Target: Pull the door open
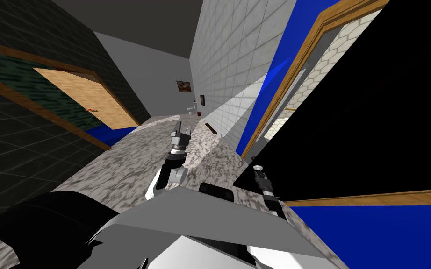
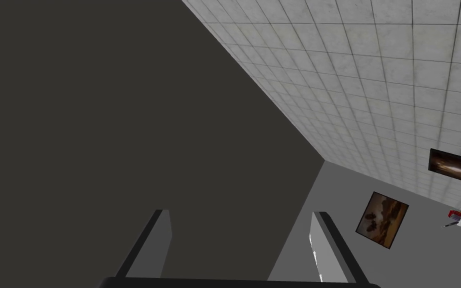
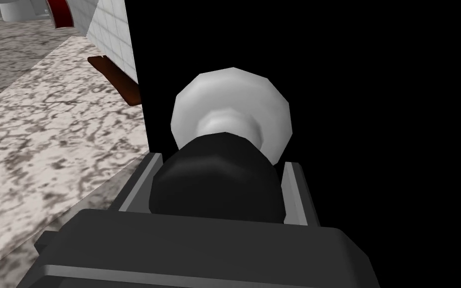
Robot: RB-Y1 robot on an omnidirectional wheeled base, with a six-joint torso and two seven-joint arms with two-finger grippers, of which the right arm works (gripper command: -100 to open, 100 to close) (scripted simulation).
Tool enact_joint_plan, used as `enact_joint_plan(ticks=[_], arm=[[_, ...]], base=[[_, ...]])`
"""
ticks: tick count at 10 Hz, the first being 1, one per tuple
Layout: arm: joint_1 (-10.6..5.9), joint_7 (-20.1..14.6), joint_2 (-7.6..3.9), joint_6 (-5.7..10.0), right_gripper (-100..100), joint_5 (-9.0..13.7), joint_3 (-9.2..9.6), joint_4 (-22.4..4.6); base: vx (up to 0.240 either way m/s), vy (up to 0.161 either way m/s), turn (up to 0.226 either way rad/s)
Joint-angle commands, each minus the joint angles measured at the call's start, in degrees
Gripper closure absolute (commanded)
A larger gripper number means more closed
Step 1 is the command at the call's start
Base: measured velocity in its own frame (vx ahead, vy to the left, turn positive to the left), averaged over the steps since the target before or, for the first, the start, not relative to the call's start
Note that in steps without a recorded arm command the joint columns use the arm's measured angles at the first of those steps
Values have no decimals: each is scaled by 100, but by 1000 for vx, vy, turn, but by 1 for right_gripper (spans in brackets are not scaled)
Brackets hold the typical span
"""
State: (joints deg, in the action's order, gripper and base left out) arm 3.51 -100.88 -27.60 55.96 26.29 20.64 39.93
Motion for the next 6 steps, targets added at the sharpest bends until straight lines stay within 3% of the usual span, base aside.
enact_joint_plan(ticks=[1, 2, 3, 4, 6], arm=[[39, -153, -96, 174, 100, -69, 107, -28], [63, -201, -131, 217, 100, -95, 149, -20], [55, -148, -102, 151, 100, -78, 123, -7], [171, -235, -189, 331, 100, -166, 267, 17], [266, -303, -273, 500, 100, -241, 386, 45]], base=[[-205, -60, 74], [-212, -48, 74], [-90, -18, 16], [-97, -10, -12], [-118, -34, -23]])
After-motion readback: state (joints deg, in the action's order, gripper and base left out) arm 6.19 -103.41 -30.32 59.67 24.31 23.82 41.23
